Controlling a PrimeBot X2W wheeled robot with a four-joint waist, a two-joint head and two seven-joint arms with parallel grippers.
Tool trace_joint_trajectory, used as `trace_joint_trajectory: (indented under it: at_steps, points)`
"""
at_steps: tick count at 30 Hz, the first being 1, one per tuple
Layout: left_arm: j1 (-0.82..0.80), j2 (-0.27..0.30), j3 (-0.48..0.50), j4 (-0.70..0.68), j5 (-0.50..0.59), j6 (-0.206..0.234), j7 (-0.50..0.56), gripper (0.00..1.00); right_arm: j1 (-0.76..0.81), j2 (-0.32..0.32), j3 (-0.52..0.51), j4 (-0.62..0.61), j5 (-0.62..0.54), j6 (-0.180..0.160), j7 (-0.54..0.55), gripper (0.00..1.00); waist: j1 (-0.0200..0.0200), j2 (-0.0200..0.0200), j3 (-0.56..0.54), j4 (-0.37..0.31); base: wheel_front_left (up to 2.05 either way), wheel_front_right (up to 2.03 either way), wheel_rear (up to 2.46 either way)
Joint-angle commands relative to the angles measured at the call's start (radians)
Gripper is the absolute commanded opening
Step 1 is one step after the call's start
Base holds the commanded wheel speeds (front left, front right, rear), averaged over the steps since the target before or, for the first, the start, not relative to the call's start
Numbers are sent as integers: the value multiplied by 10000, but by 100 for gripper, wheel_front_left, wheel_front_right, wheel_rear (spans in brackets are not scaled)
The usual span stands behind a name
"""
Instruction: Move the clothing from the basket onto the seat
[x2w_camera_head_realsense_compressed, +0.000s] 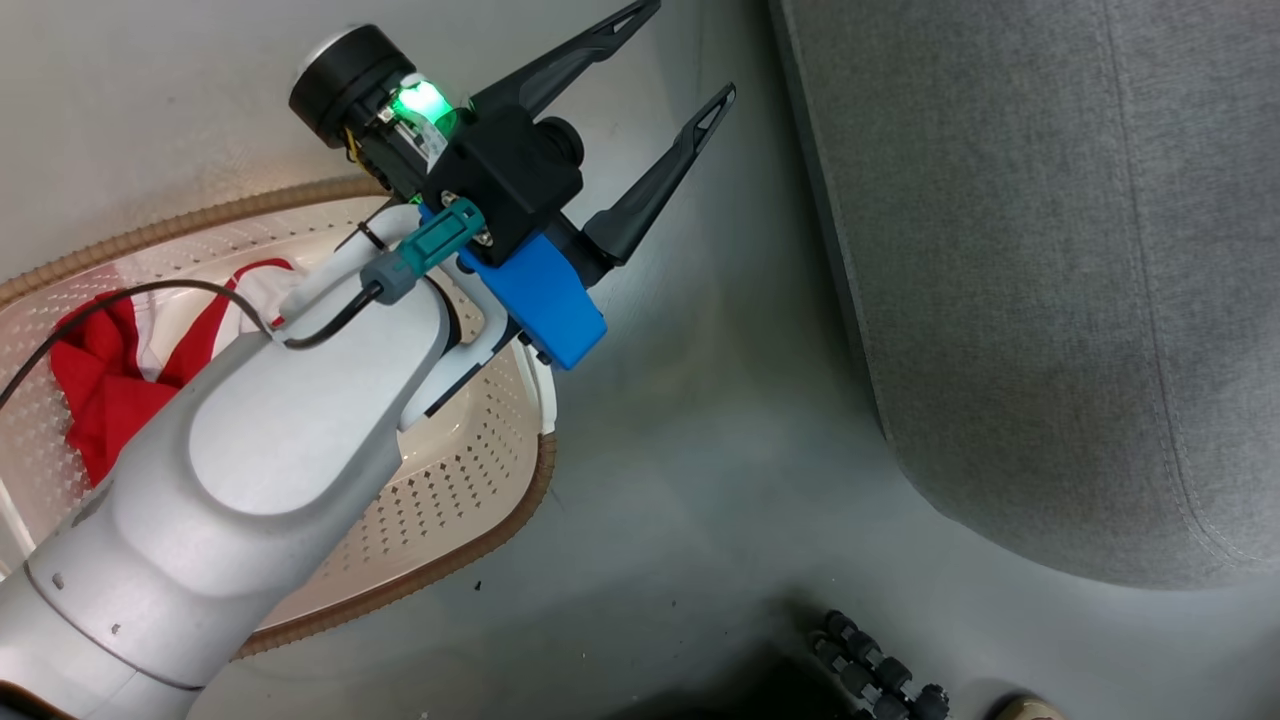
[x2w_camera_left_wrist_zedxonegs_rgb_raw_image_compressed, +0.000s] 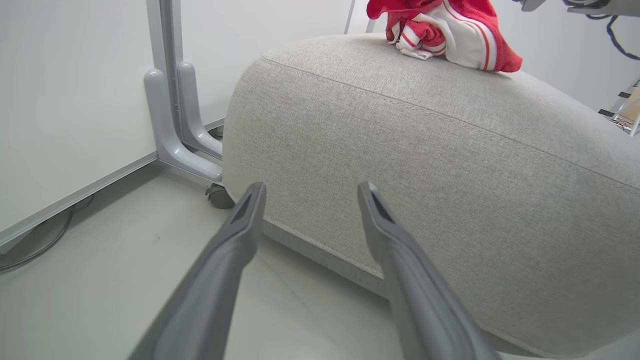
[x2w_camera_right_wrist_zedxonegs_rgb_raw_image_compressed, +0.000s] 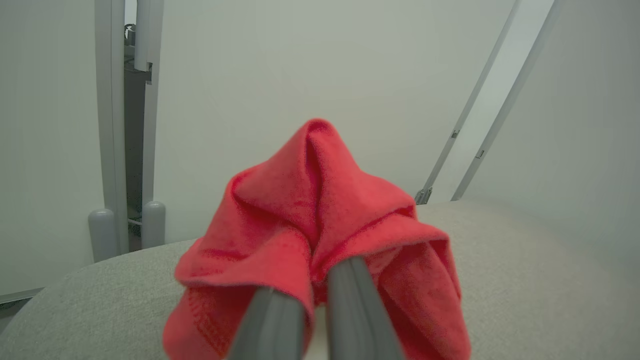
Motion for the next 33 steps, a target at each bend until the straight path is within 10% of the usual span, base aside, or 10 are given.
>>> trace_joint_trajectory:
  at_steps: [1,11,12,13,14,33]
  points:
    - [-8,52,-47,-8,54,16,-50,100,306,222,-138,326,-34,-10,-6,0,-2,0,111,93,0,0,0]
    - [106,207,-84,61,-46,76,-101,100,1164,944,-379,1082,-47,-10,-8,0,-2,0,-5,27,0,0,0]
    - [133,185,-101,81,-63,90,-131,100,1255,961,-387,997,-58,-10,-8,33,-2,0,-84,30,0,0,0]
    - [156,144,-115,103,-83,95,-160,100,1398,993,-356,897,-65,-10,-7,92,-2,0,-164,52,0,0,0]
    - [164,104,-119,131,-97,103,-203,100,1585,1008,-289,779,-89,-10,-8,100,-2,0,-250,70,0,0,0]
    - [2195,-523,984,1108,-881,658,-1152,100,5798,1780,712,-2706,-864,-10,-7,100,-2,0,-4052,944,0,0,0]
